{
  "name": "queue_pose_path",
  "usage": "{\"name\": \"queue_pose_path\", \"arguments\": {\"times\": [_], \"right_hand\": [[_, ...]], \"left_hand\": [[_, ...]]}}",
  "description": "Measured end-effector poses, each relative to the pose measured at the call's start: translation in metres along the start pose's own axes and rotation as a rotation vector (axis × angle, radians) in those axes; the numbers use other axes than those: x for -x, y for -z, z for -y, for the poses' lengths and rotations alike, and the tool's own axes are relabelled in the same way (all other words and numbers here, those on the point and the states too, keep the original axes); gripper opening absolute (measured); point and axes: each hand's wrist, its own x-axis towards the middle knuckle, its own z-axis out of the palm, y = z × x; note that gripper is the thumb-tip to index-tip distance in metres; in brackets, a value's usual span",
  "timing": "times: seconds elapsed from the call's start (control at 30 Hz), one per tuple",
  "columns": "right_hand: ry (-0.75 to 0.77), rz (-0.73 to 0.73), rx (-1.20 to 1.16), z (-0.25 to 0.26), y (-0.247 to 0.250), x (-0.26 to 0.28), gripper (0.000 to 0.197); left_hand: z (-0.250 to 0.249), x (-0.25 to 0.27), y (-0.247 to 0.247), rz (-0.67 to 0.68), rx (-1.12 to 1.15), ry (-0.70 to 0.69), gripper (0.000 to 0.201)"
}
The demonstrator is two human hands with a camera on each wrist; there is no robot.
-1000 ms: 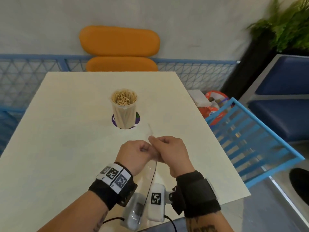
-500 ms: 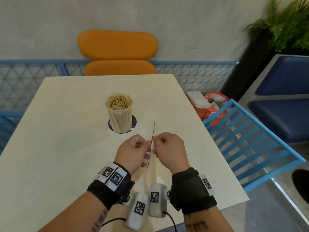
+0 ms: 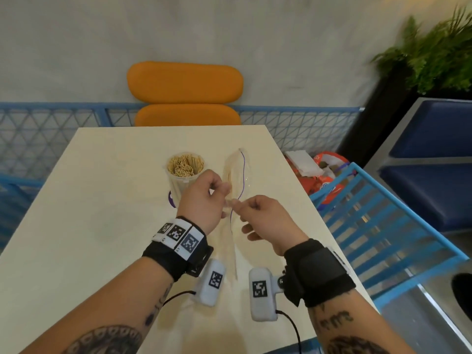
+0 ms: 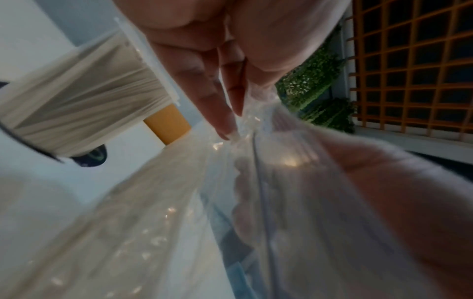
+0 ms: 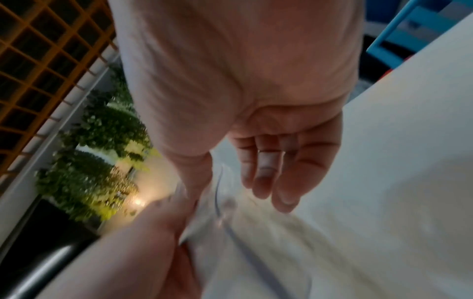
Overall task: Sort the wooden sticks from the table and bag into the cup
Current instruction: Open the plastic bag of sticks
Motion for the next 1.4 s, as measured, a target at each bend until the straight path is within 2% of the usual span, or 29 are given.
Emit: {"name": "queue_pose_path", "arguments": {"times": [0.1, 0.17, 0.33, 0.43, 0.53, 0.63, 0.77, 0.83, 0.93, 1.0, 1.13, 1.2, 1.4], "right_hand": [[0.032, 0.013, -0.050, -0.006, -0.010, 0.003, 0.033], [0.063, -0.034, -0.064, -0.010, -0.010, 0.002, 0.027], [0.127, -0.019, 0.071, -0.020, -0.006, -0.001, 0.022], [0.053, -0.024, 0.104, -0.030, -0.003, -0.002, 0.020], [-0.092, -0.108, 0.057, -0.038, 0.003, -0.006, 0.012], [-0.120, -0.114, 0.007, -0.036, 0.001, -0.006, 0.009], [-0.096, -0.095, -0.068, -0.032, -0.008, -0.004, 0.009], [-0.106, -0.081, -0.082, -0.032, -0.009, -0.001, 0.017], [-0.210, 0.063, -0.030, -0.030, -0.009, 0.009, 0.038], [-0.231, 0.131, -0.008, -0.028, -0.011, 0.013, 0.040], [-0.112, 0.032, 0.151, -0.027, -0.010, 0.006, 0.014], [-0.078, 0.007, 0.241, -0.027, -0.008, 0.004, 0.011], [-0.053, -0.109, 0.322, -0.034, 0.003, 0.003, 0.013]], "left_hand": [[-0.003, -0.001, -0.004, 0.028, -0.015, -0.046, 0.021], [0.000, 0.001, -0.006, 0.040, 0.000, -0.014, 0.018], [0.019, 0.011, -0.014, 0.187, -0.009, 0.253, 0.014], [0.031, 0.012, -0.010, 0.204, -0.154, 0.210, 0.015], [0.038, 0.009, -0.002, 0.180, -0.273, 0.189, 0.013], [0.036, 0.011, -0.001, 0.198, -0.309, 0.191, 0.014], [0.028, 0.026, -0.010, 0.346, -0.319, 0.331, 0.037], [0.028, 0.031, -0.012, 0.382, -0.247, 0.391, 0.031], [0.028, 0.029, -0.010, 0.359, -0.295, 0.319, 0.021], [0.025, 0.028, -0.008, 0.363, -0.333, 0.285, 0.014], [0.024, 0.033, -0.008, 0.415, -0.298, 0.332, 0.006], [0.025, 0.034, -0.006, 0.426, -0.351, 0.310, 0.007], [0.020, 0.029, 0.011, 0.285, -0.415, 0.264, 0.009]]}}
